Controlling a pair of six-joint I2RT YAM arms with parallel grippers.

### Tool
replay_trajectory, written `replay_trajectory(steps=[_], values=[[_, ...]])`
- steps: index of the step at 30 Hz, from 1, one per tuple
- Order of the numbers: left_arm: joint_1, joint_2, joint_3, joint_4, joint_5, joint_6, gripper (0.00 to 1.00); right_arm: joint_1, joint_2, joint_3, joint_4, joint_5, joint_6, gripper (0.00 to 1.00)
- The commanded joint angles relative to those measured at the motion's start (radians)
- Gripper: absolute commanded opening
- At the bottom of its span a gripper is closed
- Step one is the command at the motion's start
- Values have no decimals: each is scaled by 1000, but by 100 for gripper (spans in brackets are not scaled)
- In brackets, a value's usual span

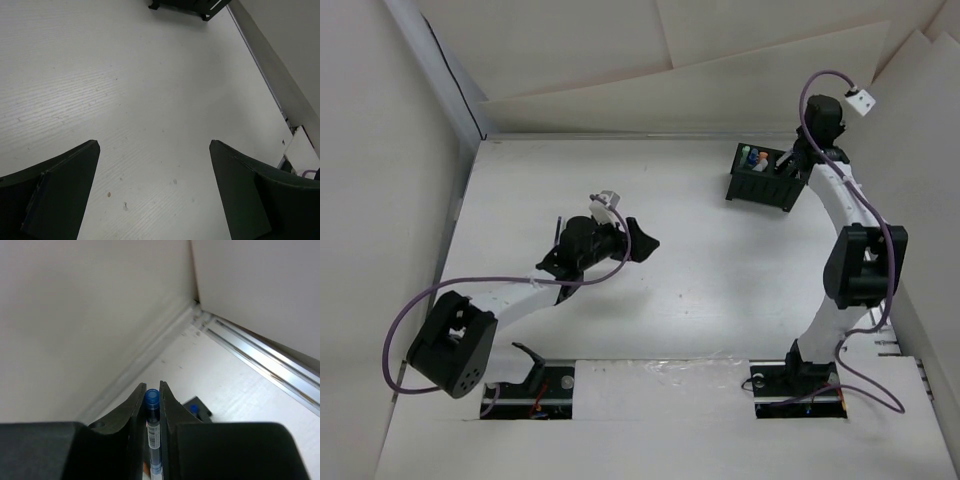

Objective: Sort the stationery into containers
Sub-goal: Place the pen in the storage box.

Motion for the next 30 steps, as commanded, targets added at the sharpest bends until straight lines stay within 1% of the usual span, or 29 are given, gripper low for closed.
replay_trajectory(steps=[1,3,4,5,6,7,8,9,11,12,13,14,15,16,17,19,20,21,22,23,24,25,27,28,29,30], values=[[2,-56,-32,45,-10,-14,89,-9,37,38,-18,72,-46,0],[2,-86,-32,-7,-88,0,71,-9,64,47,-18,87,-46,0],[2,-95,-23,-22,-102,10,61,-9,93,56,-18,87,-46,0],[2,-107,-13,-38,-119,10,55,2,106,56,-27,98,-46,0],[2,-107,-13,-50,-131,29,51,2,118,56,-27,107,-46,0],[-7,-107,-13,-50,-140,29,50,11,129,56,-27,107,-46,0],[-22,-107,-4,-50,-154,39,45,11,143,56,-27,107,-46,0],[-32,-98,13,-70,-177,39,42,23,143,56,-27,116,-46,0],[-32,-87,37,-157,-298,49,35,49,155,56,-27,160,-46,2],[-32,-87,37,-157,-298,38,32,50,164,56,-27,161,-46,3],[-32,-87,47,-186,-379,38,31,50,164,68,-27,161,-46,7],[-32,-101,47,-208,-416,29,31,59,164,68,-38,170,-46,14],[-18,-110,47,-229,-453,9,31,68,143,59,-38,170,-34,40],[-9,-110,57,-248,-484,-2,34,68,129,59,-38,170,-34,53],[4,-110,57,-280,-531,-16,44,77,112,47,-49,155,-17,63],[13,-110,67,-312,-590,-37,49,77,46,27,-95,132,33,77],[13,-101,80,-344,-640,-37,49,77,19,15,-95,93,49,77],[13,-74,94,-367,-662,-46,51,77,-12,-4,-112,75,67,78],[13,-57,125,-395,-682,-46,52,77,-85,-55,-112,56,104,78],[13,-38,138,-419,-708,-74,53,77,-125,-86,-112,37,122,78],[13,-8,149,-436,-722,-83,56,89,-165,-120,-112,-15,139,78],[52,6,149,-447,-698,-83,57,89,-249,-198,-100,-46,155,76],[89,32,158,-447,-656,-105,57,117,-332,-287,-55,-127,164,59],[109,43,159,-459,-638,-105,57,129,-369,-329,-35,-163,164,46],[141,54,159,-460,-637,-115,59,143,-433,-396,-21,-195,182,16],[151,54,159,-470,-647,-115,59,143,-461,-425,-11,-224,182,4]])
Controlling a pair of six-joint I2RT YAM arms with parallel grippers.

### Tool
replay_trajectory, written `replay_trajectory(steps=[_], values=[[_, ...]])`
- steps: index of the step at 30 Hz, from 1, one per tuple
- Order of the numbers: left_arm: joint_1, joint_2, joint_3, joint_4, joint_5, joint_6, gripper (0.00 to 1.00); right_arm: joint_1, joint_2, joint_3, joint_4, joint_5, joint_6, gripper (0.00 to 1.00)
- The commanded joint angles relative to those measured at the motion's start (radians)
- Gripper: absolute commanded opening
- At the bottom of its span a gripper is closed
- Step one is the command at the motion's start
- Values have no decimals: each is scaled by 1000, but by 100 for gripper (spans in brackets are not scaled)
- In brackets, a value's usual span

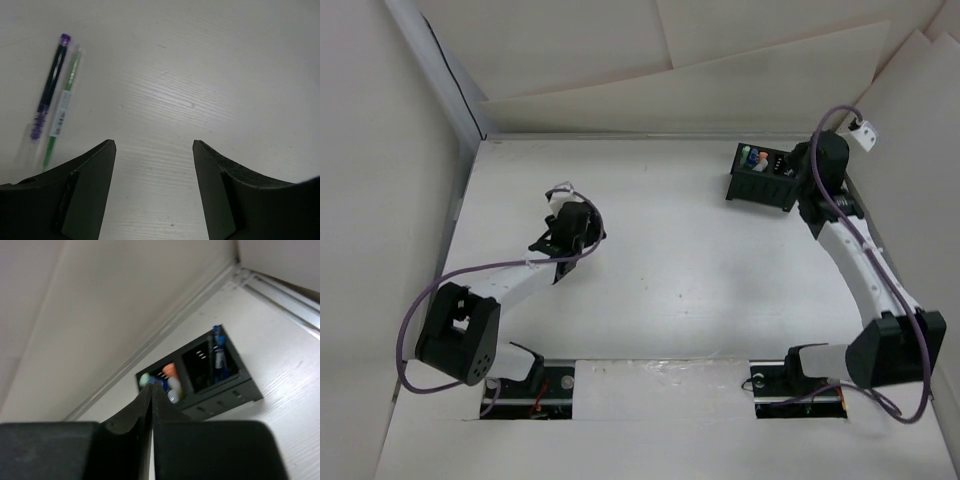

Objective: Sort the stationery into containers
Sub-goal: Place the pen in the storage box, then pick up the pen from the center of the board.

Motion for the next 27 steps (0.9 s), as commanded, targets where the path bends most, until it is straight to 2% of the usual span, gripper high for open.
replay_trajectory(steps=[1,3,4,8,12,17,23,27], values=[[45,7,30,-55,-42,-33,60,47,-91,-113,68,-183,47,0],[77,18,49,-84,-54,-33,60,57,-149,-189,85,-231,59,0],[93,18,50,-95,-42,-33,60,57,-163,-212,94,-287,59,0],[166,52,50,-86,24,-33,59,91,-206,-279,108,-349,18,0],[166,81,89,-135,-5,-22,57,100,-217,-302,108,-361,-17,0],[176,116,100,-147,-23,-22,52,62,-235,-324,108,-466,-28,7],[185,177,119,-156,-33,-13,41,33,-244,-333,108,-501,-28,8],[185,197,129,-167,-32,-13,41,24,-254,-342,108,-536,-28,8]])
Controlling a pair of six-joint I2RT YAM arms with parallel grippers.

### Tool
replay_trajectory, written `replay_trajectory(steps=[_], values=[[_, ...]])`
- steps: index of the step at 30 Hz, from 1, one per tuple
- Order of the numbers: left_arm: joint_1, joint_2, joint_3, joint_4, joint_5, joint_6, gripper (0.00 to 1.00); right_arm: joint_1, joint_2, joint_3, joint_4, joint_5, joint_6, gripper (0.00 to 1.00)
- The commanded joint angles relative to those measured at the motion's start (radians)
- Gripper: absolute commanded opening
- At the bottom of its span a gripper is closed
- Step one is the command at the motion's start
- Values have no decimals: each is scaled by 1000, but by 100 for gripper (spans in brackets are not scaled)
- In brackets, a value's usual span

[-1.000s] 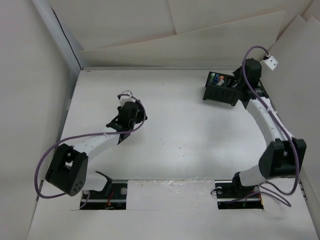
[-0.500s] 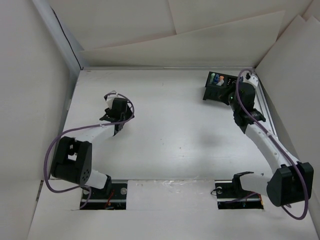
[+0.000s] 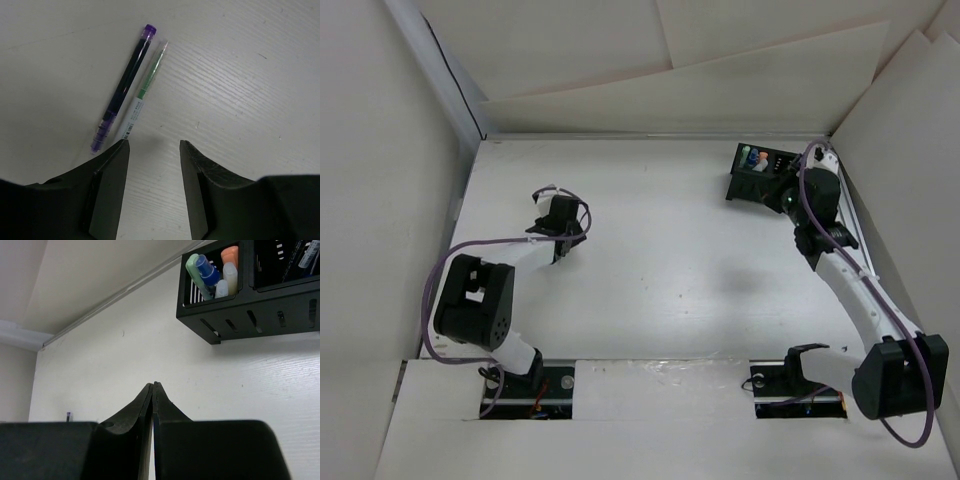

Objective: Sort the stationery into containers
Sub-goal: Pick up the pen from the center of the board.

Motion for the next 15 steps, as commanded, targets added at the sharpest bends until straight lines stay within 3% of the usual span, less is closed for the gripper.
replay_trajectory(steps=[1,15], values=[[8,4,39,-23,-33,6,41,-10,-28,-4,49,-43,-15,8],[37,22,39,-23,-45,6,34,-19,-27,-4,49,-62,-15,8]])
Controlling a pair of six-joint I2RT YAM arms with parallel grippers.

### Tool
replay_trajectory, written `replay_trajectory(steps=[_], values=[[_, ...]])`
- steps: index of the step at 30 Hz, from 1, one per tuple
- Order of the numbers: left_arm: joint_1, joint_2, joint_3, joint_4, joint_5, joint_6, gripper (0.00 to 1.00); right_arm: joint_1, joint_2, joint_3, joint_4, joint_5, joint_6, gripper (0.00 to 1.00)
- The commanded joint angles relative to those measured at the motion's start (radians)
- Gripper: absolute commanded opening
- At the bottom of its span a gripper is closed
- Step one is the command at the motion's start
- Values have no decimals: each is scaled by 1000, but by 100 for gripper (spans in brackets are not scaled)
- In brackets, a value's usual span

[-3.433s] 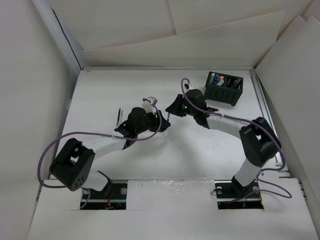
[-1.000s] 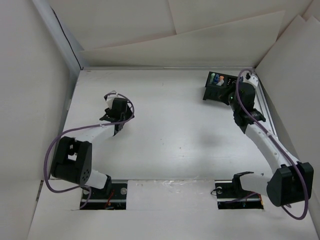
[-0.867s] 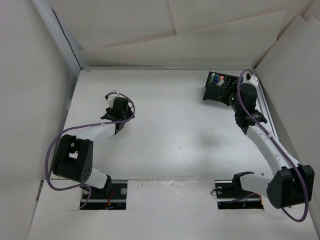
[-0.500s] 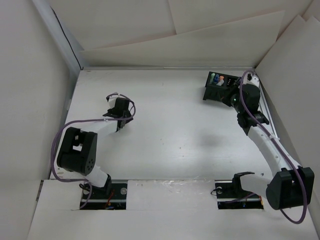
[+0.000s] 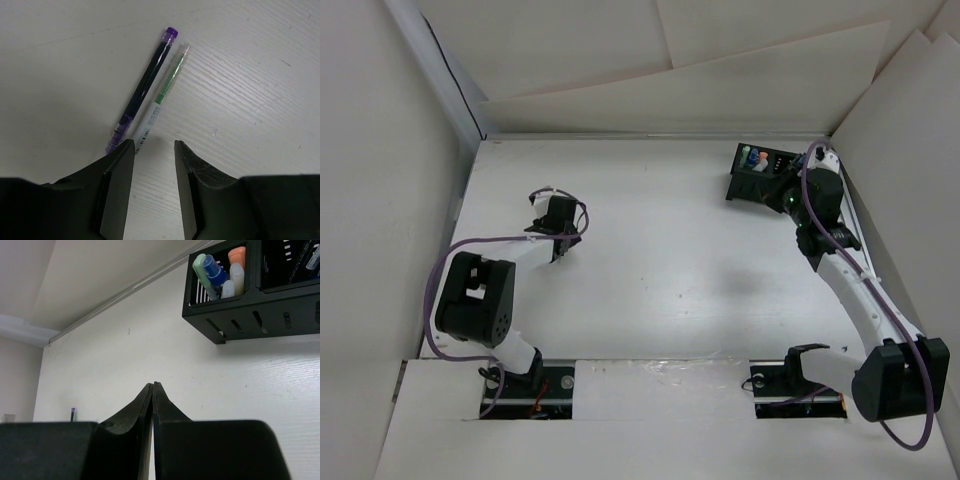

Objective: Sort the stationery into containers
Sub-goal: Pick up the pen from the center of the board.

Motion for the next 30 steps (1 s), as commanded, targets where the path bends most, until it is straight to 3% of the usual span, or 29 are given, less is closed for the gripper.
replay_trajectory(steps=[1,25,30], values=[[15,-3,36,-9,-21,6,34,-5,-13,-3,49,-13,-11,8],[15,106,124,-83,9,25,34,-45,-85,-22,49,-73,-11,8],[15,118,104,-55,42,44,26,-45,-94,-22,49,-73,-11,8]])
